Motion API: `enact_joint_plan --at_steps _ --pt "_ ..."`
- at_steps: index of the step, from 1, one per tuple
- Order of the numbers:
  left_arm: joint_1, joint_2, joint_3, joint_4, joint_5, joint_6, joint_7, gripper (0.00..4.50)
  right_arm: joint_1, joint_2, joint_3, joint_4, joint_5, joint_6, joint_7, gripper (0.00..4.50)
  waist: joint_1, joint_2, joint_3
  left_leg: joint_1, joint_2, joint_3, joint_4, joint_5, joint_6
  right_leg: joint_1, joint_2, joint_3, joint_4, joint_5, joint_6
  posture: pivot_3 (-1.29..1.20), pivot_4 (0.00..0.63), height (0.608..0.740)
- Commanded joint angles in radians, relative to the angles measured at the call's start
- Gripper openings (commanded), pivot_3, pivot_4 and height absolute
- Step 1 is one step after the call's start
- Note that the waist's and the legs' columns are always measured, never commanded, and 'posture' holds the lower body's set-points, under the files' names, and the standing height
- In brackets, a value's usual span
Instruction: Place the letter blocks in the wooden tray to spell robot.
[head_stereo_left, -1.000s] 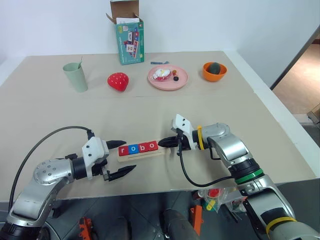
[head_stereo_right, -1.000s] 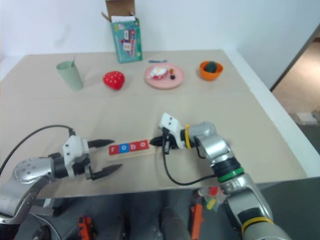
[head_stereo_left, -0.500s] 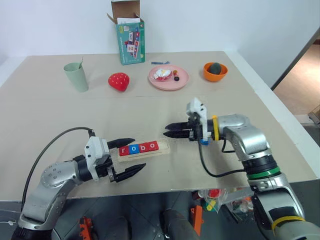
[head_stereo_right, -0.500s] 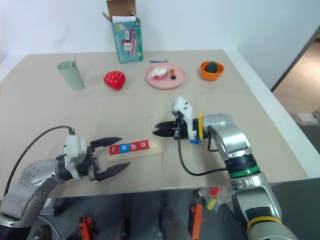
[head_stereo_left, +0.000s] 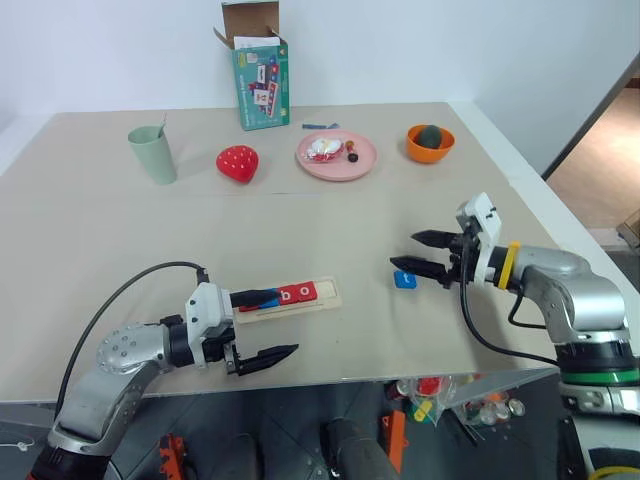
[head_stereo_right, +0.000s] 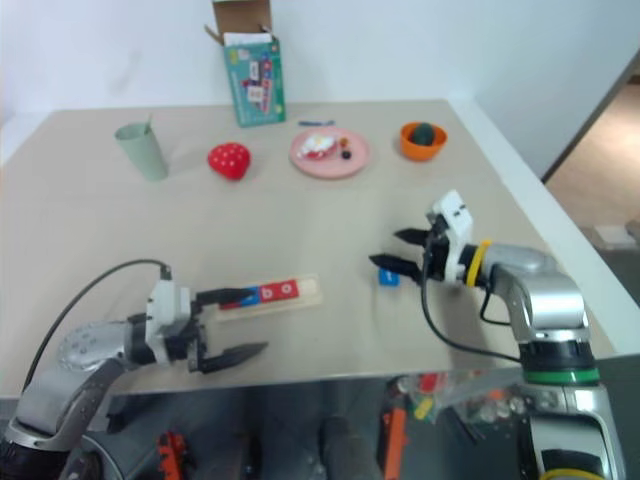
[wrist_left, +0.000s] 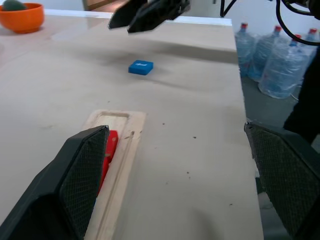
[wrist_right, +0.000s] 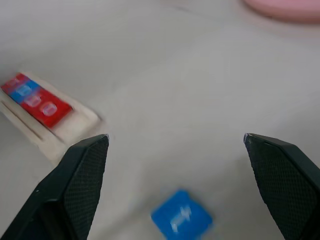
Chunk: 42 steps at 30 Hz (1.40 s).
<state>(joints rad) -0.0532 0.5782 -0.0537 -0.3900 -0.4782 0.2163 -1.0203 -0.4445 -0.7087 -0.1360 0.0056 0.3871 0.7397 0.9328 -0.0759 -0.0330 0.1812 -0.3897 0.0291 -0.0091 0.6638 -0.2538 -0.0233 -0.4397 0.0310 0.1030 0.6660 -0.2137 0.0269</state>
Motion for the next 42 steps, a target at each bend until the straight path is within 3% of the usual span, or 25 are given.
enact_joint_plan --at_steps 1,8,13,17,20,26,30,36,42 --pt "-0.017 0.009 -0.01 -0.014 0.005 -0.006 -0.007 4.5 0.059 0.034 -0.084 -0.145 0.049 0.059 -0.112 4.47 0.002 0.0 0.0 0.0 0.0 0.001 0.0 0.0 0.0 0.0 0.0 0.001 0.0 0.0 0.0 0.0 0.15 0.74" --pt "-0.016 0.0 -0.016 -0.014 0.021 -0.016 0.01 4.5 0.232 0.222 -0.073 -0.445 -0.039 0.03 -0.444 4.47 -0.002 0.0 0.0 0.001 0.001 0.002 0.0 0.0 0.0 -0.001 0.001 0.002 0.0 0.001 0.001 0.0 0.15 0.74" --pt "-0.018 -0.008 -0.024 -0.02 0.027 -0.012 0.026 4.5 0.28 0.374 -0.013 -0.53 -0.159 0.035 -0.696 4.47 -0.003 0.0 0.0 0.0 0.0 0.004 0.0 0.0 0.0 -0.001 0.0 0.005 0.0 0.001 0.002 0.0 0.15 0.74" --pt "-0.021 -0.009 -0.027 -0.025 0.027 -0.007 0.034 4.5 0.296 0.416 -0.014 -0.522 -0.181 -0.011 -0.741 4.47 -0.002 0.0 0.0 0.0 0.0 0.004 0.0 0.0 -0.001 -0.001 -0.001 0.005 0.0 0.001 0.002 0.0 0.15 0.74" --pt "-0.025 -0.003 -0.022 -0.023 0.024 -0.003 0.034 4.5 0.277 0.341 -0.015 -0.489 -0.105 -0.041 -0.585 4.47 -0.002 0.0 0.0 0.0 0.0 0.004 0.0 0.0 -0.001 -0.001 -0.001 0.005 -0.001 0.001 0.002 0.0 0.15 0.74" --pt "-0.043 0.004 -0.023 -0.019 0.02 0.008 0.028 4.5 0.115 0.073 0.013 -0.278 0.036 -0.043 -0.17 4.47 -0.002 0.001 0.0 0.002 -0.001 0.006 0.001 0.001 0.0 0.0 0.0 0.006 -0.001 0.001 0.001 0.0 0.15 0.74" --pt "-0.058 0.006 -0.028 -0.012 0.02 0.006 0.015 4.5 -0.132 -0.099 0.202 0.124 -0.077 -0.323 0.266 4.47 -0.009 0.001 0.001 0.003 -0.001 0.006 0.001 0.001 0.0 0.001 0.0 0.007 -0.001 0.001 0.002 0.0 0.15 0.74" --pt "-0.026 0.01 -0.015 -0.037 0.022 0.003 0.028 4.5 -0.386 -0.058 0.361 0.641 -0.257 -0.708 0.494 4.47 -0.011 0.0 0.001 0.004 0.0 0.006 -0.001 0.0 0.002 0.001 0.001 0.007 -0.001 0.001 0.002 0.0 0.15 0.74" --pt "0.022 0.023 0.008 -0.064 0.024 -0.001 0.047 4.5 -0.485 -0.01 0.385 0.879 -0.333 -0.862 0.578 4.47 -0.005 0.0 0.001 0.001 -0.001 0.006 -0.002 -0.001 0.004 -0.001 -0.002 0.007 -0.002 0.0 0.0 0.0 0.15 0.74"
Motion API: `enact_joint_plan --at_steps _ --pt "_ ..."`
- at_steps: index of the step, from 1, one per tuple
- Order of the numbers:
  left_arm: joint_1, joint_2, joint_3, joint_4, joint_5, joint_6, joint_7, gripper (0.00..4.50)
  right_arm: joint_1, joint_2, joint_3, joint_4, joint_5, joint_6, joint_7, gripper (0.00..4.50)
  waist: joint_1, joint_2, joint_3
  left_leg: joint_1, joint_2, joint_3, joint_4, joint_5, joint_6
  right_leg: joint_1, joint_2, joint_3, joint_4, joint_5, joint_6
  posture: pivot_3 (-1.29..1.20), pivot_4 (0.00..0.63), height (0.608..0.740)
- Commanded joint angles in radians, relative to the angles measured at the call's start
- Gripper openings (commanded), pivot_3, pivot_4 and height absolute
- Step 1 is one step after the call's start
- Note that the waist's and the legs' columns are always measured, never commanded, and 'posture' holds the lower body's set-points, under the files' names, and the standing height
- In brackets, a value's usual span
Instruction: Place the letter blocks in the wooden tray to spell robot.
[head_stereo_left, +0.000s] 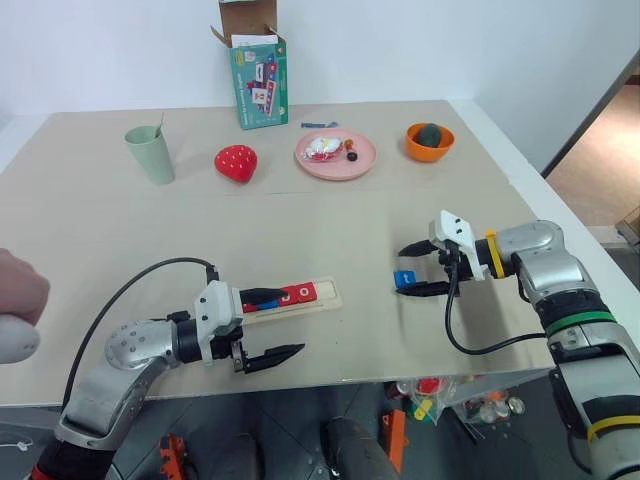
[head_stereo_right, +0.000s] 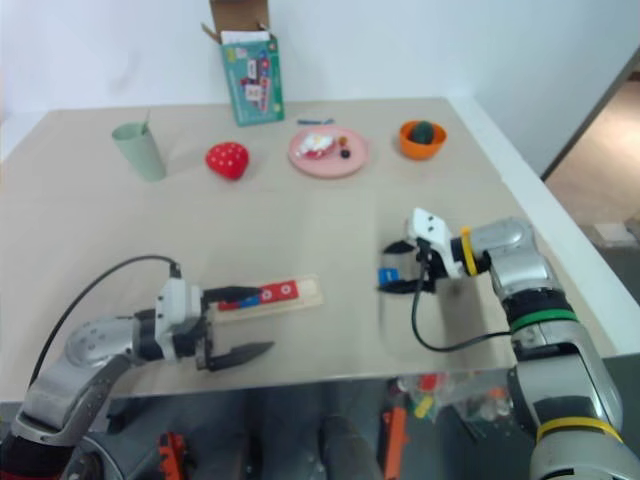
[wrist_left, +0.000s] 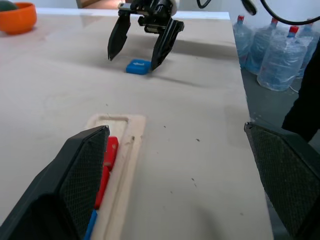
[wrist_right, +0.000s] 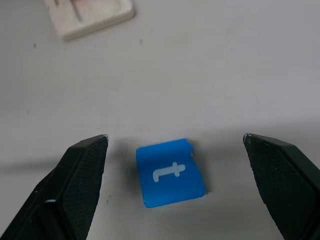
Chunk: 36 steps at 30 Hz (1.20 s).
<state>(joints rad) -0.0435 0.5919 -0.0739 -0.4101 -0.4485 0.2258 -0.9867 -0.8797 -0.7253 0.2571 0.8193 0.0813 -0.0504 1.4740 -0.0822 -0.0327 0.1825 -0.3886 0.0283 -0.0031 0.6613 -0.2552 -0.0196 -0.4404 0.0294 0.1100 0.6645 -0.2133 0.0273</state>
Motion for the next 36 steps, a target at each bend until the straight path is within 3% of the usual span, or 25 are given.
enact_joint_plan --at_steps 1,4,6,20,25,32,34,36 --pt "0.021 0.01 0.03 -0.05 -0.006 -0.01 0.02 4.5 -0.06 0.013 -0.008 0.093 -0.038 -0.096 0.036 4.47 0.001 0.0 0.0 0.0 0.0 0.0 0.0 0.0 0.0 0.0 -0.001 0.0 0.0 0.0 0.0 0.0 0.15 0.74" --pt "0.041 0.012 0.033 -0.065 -0.007 -0.011 0.034 4.5 -0.087 0.028 -0.012 0.157 -0.061 -0.131 0.039 4.47 0.001 0.0 0.0 0.0 -0.001 0.001 0.001 0.0 0.0 0.001 -0.002 0.0 0.0 0.0 0.001 0.0 0.15 0.74" --pt "0.05 0.014 0.035 -0.069 -0.006 -0.013 0.04 4.5 -0.099 0.036 -0.016 0.181 -0.067 -0.147 0.048 3.95 0.001 0.0 0.0 0.001 -0.001 0.0 0.002 0.0 0.0 0.001 -0.001 0.0 0.0 0.0 0.002 0.0 0.15 0.74" --pt "0.041 0.013 0.026 -0.044 0.006 -0.025 0.042 4.5 -0.091 0.033 -0.036 0.197 -0.064 -0.165 0.075 3.95 0.001 0.0 0.0 0.003 0.0 0.001 0.002 0.001 0.0 0.002 0.001 0.0 0.001 0.001 0.001 0.0 0.15 0.74" --pt "0.033 0.014 0.021 -0.031 0.01 -0.032 0.033 4.5 -0.105 0.039 -0.067 0.192 -0.03 -0.06 0.08 3.95 0.001 0.0 0.0 0.003 0.0 0.001 0.002 0.001 0.0 0.002 0.001 0.0 0.001 0.001 0.001 0.0 0.15 0.74" --pt "0.025 0.012 0.014 -0.017 0.018 -0.042 0.024 4.5 -0.079 0.017 -0.072 0.162 -0.034 -0.016 0.1 1.76 0.001 0.0 0.0 0.003 0.0 0.0 0.002 0.001 0.0 0.002 0.001 0.0 0.001 0.001 0.001 0.0 0.15 0.74" --pt "0.023 0.012 0.013 -0.012 0.02 -0.046 0.02 4.5 -0.067 0.013 -0.074 0.151 -0.033 -0.017 0.099 1.35 0.002 0.0 0.0 0.003 0.0 0.0 0.002 0.001 0.0 0.002 0.0 0.0 0.001 0.001 0.001 0.0 0.15 0.74" --pt "0.02 0.011 0.012 -0.005 0.021 -0.051 0.016 4.5 -0.055 0.008 -0.074 0.139 -0.034 -0.025 0.097 1.25 0.002 0.0 0.0 0.003 0.0 0.001 0.002 0.001 0.0 0.002 0.0 0.0 0.001 0.001 0.001 0.0 0.15 0.74"
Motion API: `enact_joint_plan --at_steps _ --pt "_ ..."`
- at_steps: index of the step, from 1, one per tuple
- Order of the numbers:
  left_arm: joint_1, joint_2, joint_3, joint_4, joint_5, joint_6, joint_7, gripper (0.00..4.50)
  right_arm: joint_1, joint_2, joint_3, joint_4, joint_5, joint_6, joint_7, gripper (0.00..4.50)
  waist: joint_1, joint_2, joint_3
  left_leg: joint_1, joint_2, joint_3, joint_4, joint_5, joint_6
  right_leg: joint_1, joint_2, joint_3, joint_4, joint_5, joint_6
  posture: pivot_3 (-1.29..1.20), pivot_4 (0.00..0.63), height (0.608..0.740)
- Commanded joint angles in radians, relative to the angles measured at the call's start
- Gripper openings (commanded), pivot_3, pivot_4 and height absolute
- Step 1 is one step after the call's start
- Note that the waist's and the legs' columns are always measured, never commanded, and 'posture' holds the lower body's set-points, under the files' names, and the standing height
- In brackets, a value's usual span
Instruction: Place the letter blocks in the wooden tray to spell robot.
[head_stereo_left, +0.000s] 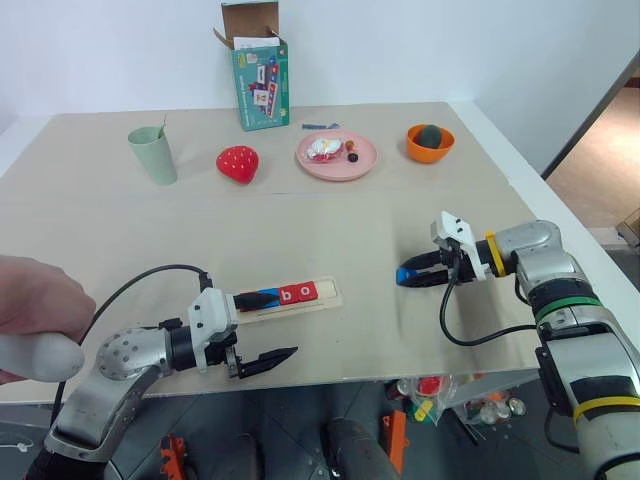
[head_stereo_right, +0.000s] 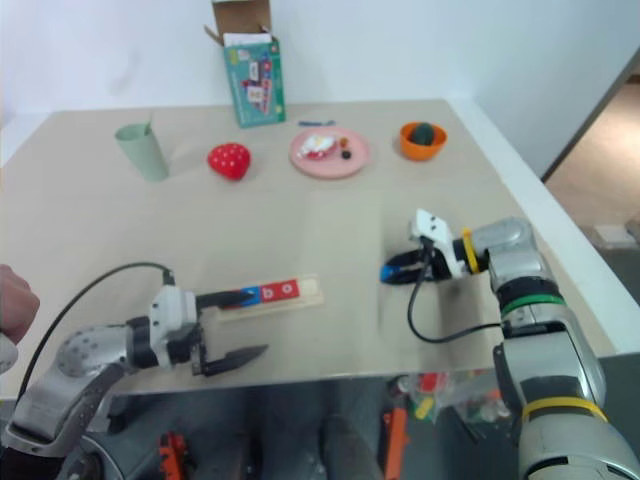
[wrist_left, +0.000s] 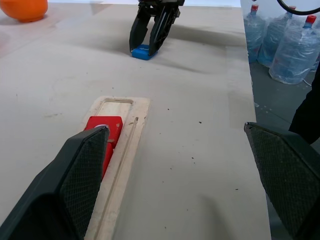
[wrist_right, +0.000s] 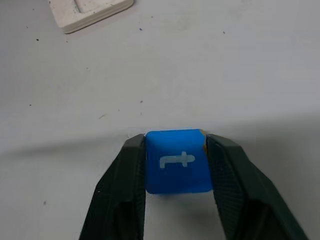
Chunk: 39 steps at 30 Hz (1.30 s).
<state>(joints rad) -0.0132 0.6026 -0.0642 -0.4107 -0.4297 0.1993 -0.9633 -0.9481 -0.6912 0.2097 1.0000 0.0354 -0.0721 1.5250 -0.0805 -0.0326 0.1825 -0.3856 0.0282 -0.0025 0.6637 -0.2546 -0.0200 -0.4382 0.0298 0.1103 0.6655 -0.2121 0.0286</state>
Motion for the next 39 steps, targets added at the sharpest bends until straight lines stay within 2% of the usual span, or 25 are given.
enact_joint_plan --at_steps 1,6,12,17,25,39 --pt "-0.013 0.001 0.002 -0.001 0.004 -0.026 -0.009 4.5 0.02 -0.028 -0.026 -0.047 0.007 -0.014 0.043 1.25 0.0 0.0 0.0 0.0 0.0 0.0 0.0 0.0 0.0 0.0 0.0 0.0 0.0 0.0 0.0 0.0 0.15 0.74" --pt "-0.014 0.0 0.0 0.005 0.006 -0.033 -0.014 4.5 0.037 -0.029 -0.036 -0.084 0.007 -0.015 0.033 1.25 0.0 0.0 0.0 0.0 0.0 0.0 0.0 0.0 0.0 0.0 0.0 0.0 0.0 0.0 0.0 0.0 0.15 0.74" --pt "0.008 -0.009 0.029 0.025 0.013 -0.047 0.018 4.5 0.029 0.024 -0.035 -0.372 0.077 0.155 0.025 1.25 -0.006 0.001 0.0 0.0 0.001 0.0 0.0 0.0 0.0 -0.001 0.001 0.0 0.001 0.0 0.0 0.0 0.15 0.74" --pt "0.018 -0.024 0.06 0.031 -0.013 -0.02 0.053 4.5 0.031 0.088 0.023 -0.538 0.055 0.25 -0.023 1.25 -0.002 0.0 0.0 0.0 0.002 -0.003 0.0 0.0 0.0 0.0 0.001 -0.002 0.001 0.0 -0.001 0.0 0.15 0.74" --pt "0.018 -0.04 0.075 0.021 -0.03 0.017 0.095 4.5 0.002 0.202 0.111 -0.52 -0.004 0.237 -0.067 1.25 0.001 0.0 0.0 -0.002 0.001 -0.002 0.002 0.0 0.0 -0.001 0.0 -0.002 0.001 0.0 0.0 0.0 0.15 0.74" --pt "0.027 -0.042 0.067 -0.021 -0.026 0.028 0.123 4.5 -0.025 0.27 0.168 -0.424 -0.05 0.194 -0.082 1.25 0.0 0.0 0.0 -0.003 0.001 -0.003 0.002 0.0 0.0 -0.002 0.001 -0.003 0.001 0.001 -0.001 0.0 0.15 0.74"
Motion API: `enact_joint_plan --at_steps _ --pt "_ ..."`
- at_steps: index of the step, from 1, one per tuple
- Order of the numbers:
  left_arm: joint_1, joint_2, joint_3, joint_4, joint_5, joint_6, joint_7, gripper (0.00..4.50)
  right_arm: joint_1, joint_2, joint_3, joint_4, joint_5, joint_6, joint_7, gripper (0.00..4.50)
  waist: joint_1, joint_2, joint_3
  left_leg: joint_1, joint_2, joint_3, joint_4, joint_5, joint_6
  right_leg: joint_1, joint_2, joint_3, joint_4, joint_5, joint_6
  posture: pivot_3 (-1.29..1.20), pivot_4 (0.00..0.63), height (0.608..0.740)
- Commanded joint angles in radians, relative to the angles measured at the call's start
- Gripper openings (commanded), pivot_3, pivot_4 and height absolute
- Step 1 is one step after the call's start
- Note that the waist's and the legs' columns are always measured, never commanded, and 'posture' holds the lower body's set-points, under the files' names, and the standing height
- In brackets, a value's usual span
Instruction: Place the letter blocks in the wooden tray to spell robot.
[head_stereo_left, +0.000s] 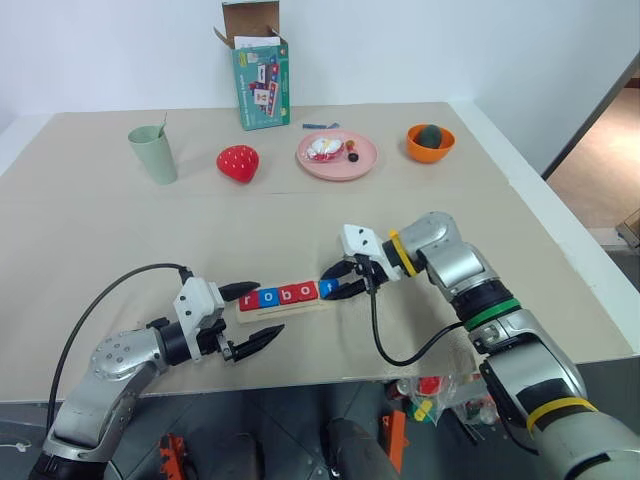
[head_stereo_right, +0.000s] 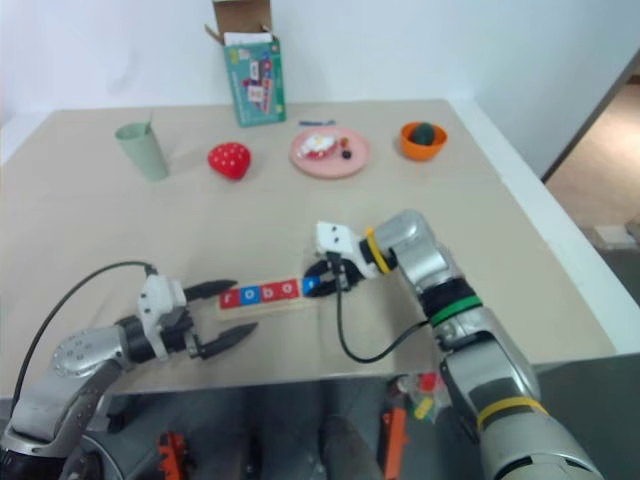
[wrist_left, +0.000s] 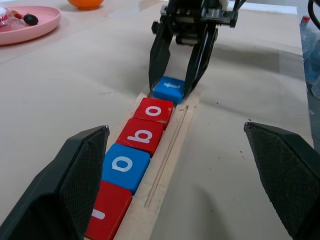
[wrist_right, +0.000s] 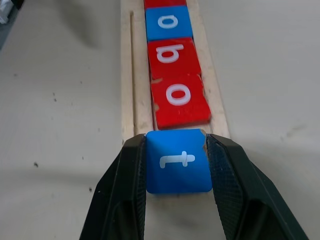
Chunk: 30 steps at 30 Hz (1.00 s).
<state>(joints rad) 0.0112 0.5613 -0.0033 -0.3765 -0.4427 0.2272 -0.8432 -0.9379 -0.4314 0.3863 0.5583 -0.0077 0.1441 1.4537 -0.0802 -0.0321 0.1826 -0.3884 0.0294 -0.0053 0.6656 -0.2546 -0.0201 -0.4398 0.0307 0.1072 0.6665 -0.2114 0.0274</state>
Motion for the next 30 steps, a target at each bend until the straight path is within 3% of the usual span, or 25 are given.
enact_joint_plan --at_steps 1,28,30 --pt "0.003 -0.001 0.004 -0.058 -0.014 0.001 0.003 4.5 -0.037 0.014 -0.008 0.027 -0.009 -0.028 -0.013 1.25 0.001 0.0 0.0 0.0 0.0 0.0 0.0 0.0 0.0 0.0 0.0 0.0 0.0 0.0 0.0 0.0 0.15 0.74" --pt "-0.008 0.009 -0.02 -0.069 0.009 0.004 0.0 4.5 -0.049 0.046 -0.017 0.062 0.002 0.013 0.004 1.25 0.0 0.0 0.0 0.0 0.0 0.0 0.0 0.0 0.0 0.0 0.0 0.0 0.0 0.0 0.0 0.0 0.15 0.74" --pt "-0.008 0.009 -0.021 -0.069 0.01 0.003 -0.001 4.5 -0.052 0.048 -0.021 0.067 0.004 0.022 0.001 2.28 0.0 0.0 0.0 0.0 0.0 0.0 0.0 0.0 0.0 0.0 0.0 0.0 0.0 0.0 0.0 0.0 0.15 0.74"
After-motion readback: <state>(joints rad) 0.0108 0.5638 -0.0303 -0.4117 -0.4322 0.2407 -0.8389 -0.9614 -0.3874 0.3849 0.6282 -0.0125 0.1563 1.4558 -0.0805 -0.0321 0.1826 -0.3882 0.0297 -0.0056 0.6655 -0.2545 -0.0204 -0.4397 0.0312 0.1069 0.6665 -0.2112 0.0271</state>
